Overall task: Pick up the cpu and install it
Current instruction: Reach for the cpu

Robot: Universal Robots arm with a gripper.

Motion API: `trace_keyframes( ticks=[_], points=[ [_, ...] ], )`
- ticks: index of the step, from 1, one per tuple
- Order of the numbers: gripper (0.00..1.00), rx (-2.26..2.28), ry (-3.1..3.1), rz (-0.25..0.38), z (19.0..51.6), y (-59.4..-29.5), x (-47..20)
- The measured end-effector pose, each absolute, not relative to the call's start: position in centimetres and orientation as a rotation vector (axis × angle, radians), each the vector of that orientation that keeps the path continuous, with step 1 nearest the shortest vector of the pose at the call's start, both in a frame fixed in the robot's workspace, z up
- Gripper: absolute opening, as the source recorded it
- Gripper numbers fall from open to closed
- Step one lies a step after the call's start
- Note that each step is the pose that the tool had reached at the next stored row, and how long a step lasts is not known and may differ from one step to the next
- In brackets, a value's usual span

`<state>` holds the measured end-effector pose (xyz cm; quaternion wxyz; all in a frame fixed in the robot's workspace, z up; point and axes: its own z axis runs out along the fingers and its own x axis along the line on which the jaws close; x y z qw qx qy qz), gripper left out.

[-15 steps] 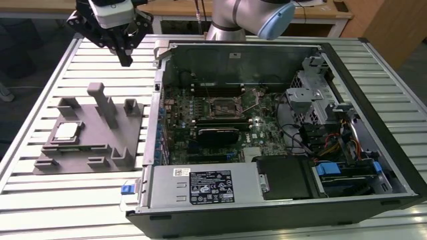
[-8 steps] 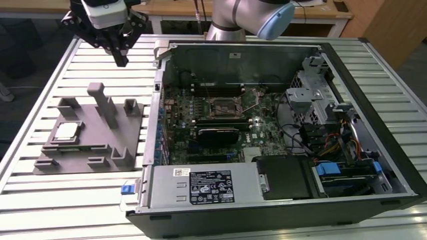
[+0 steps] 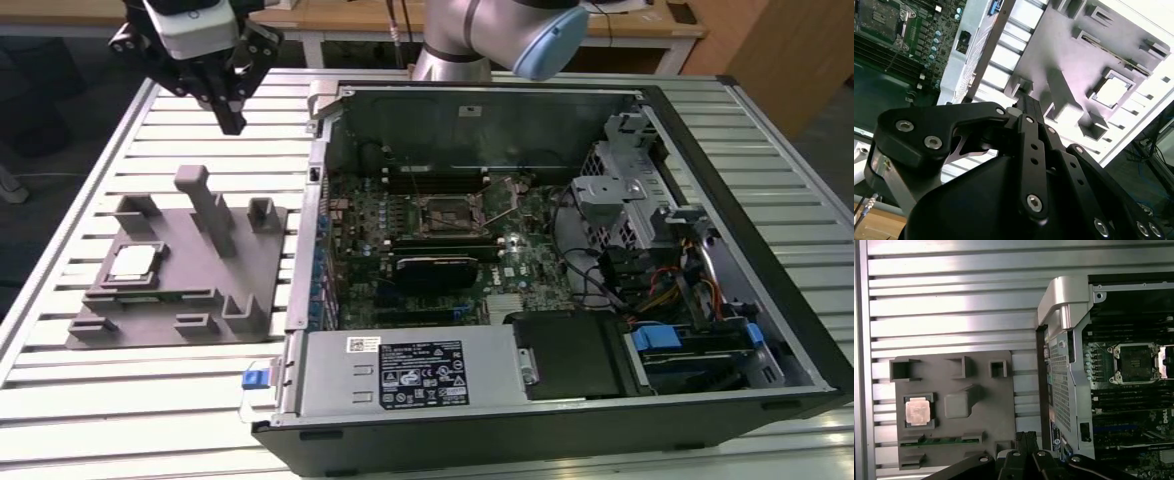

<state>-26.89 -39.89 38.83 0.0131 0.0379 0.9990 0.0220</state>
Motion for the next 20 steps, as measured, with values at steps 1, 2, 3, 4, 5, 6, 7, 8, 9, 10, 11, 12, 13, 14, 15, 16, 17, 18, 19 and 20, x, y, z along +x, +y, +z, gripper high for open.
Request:
trace_keyframes(
  ticks=[1, 2, 3, 4, 5, 6, 7, 8, 9, 10, 11, 12, 13, 14, 15, 16, 17, 18, 19, 20],
  points=[
    [0.11, 0.118, 3.112, 0.068, 38.8, -39.9, -27.0],
    [0.11, 0.118, 3.112, 0.068, 38.8, -39.9, -27.2],
    [0.11, 0.118, 3.112, 0.068, 38.8, -39.9, -27.3],
    [0.11, 0.118, 3.113, 0.068, 38.7, -39.9, -27.5],
    [0.11, 0.118, 3.113, 0.068, 38.7, -39.9, -27.7],
    [0.11, 0.118, 3.112, 0.068, 38.7, -39.9, -27.8],
    [0.11, 0.118, 3.113, 0.068, 38.6, -39.9, -28.0],
    [0.11, 0.118, 3.112, 0.068, 38.6, -39.9, -28.2],
    [0.11, 0.118, 3.112, 0.068, 38.6, -39.9, -28.4],
    [0.11, 0.118, 3.112, 0.068, 38.5, -39.9, -28.7],
    [0.11, 0.118, 3.112, 0.068, 38.5, -39.9, -28.9],
    [0.11, 0.118, 3.112, 0.068, 38.5, -39.9, -29.2],
    [0.11, 0.118, 3.112, 0.068, 38.5, -39.9, -29.5],
    [0.11, 0.118, 3.113, 0.068, 38.4, -39.9, -29.7],
    [0.11, 0.118, 3.113, 0.068, 38.4, -39.9, -30.0],
    [0.11, 0.118, 3.113, 0.068, 38.3, -39.9, -30.3],
    [0.11, 0.118, 3.113, 0.068, 38.3, -39.9, -30.6],
    [0.11, 0.118, 3.112, 0.068, 38.3, -39.9, -30.8],
    [0.11, 0.118, 3.112, 0.068, 38.2, -39.9, -31.1],
    [0.11, 0.118, 3.112, 0.068, 38.2, -39.9, -31.4]
  ],
)
